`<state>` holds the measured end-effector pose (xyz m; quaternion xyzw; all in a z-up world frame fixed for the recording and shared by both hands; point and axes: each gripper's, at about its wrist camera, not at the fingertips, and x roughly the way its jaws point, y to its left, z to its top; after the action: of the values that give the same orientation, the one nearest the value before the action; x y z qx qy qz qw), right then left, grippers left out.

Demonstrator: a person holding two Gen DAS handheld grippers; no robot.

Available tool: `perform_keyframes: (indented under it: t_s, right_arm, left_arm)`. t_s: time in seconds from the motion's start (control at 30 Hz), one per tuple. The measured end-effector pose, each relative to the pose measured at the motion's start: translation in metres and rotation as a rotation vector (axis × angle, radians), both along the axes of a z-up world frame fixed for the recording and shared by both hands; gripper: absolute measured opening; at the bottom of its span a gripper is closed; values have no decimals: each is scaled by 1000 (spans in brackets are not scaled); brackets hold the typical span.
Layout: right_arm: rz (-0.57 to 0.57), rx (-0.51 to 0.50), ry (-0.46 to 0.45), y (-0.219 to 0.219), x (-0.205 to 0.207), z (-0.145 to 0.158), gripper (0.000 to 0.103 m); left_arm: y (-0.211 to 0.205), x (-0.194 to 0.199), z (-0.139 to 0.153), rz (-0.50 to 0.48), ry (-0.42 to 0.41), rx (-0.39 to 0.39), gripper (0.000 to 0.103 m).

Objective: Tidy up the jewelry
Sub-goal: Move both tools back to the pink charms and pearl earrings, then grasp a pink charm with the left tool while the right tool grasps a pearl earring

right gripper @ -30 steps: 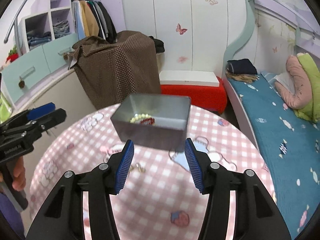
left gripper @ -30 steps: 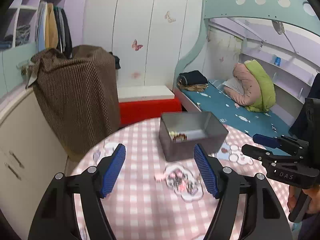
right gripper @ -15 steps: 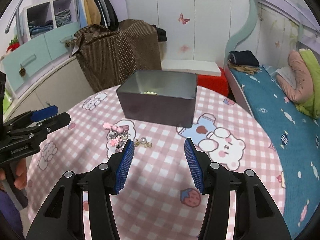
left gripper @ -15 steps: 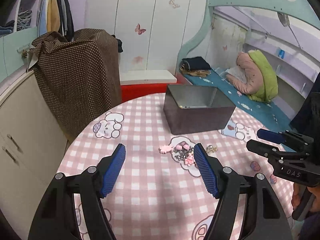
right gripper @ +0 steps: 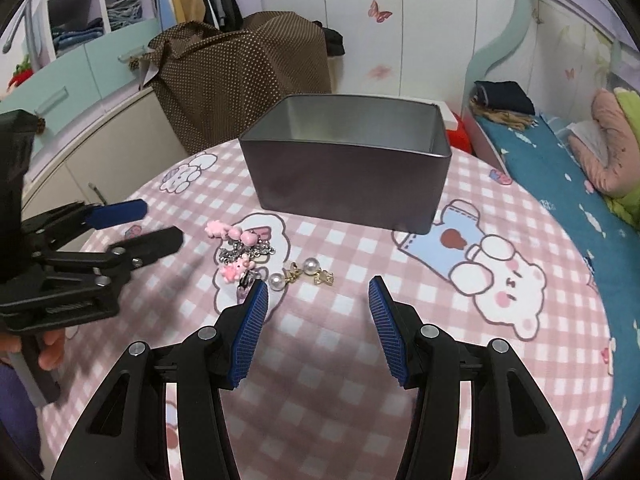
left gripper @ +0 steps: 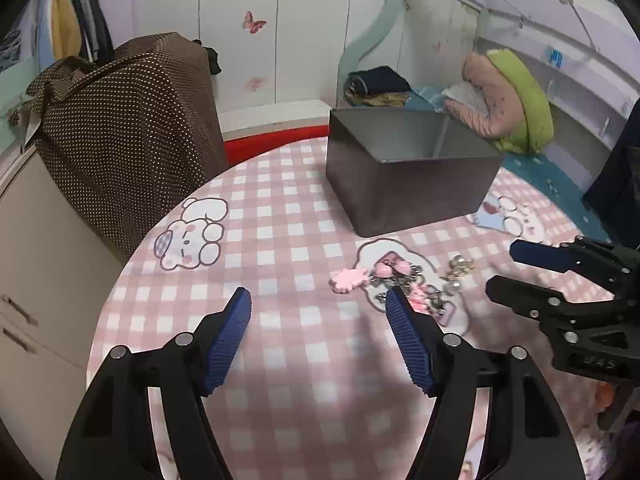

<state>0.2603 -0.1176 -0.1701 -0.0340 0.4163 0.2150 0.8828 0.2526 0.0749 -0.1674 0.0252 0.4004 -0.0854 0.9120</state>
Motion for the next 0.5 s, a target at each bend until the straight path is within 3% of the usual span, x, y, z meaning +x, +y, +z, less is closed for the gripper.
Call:
perform_keyframes:
  t_s: [0.13,0.33,0.4,0.43,0.5]
  right_arm:
    - [0,9,13,2,5,-4,52]
    - [-7,24,23,2,11,-8,52]
    - [-6,20,27,2,12,-10,52]
    - [-6,18,27,2,12,-10,52]
    - [1,15,32,3,12,-12,52]
  left_arm:
    - [-7,12,-6,-35,7,37,65]
    - [-19,33,-16,-105,54,61,41]
    - [-21,36,-16,-121,54,48,17]
    - [-22,37,-16,-128,52,50,12]
    - [-22,37,-17,-128,53,41,12]
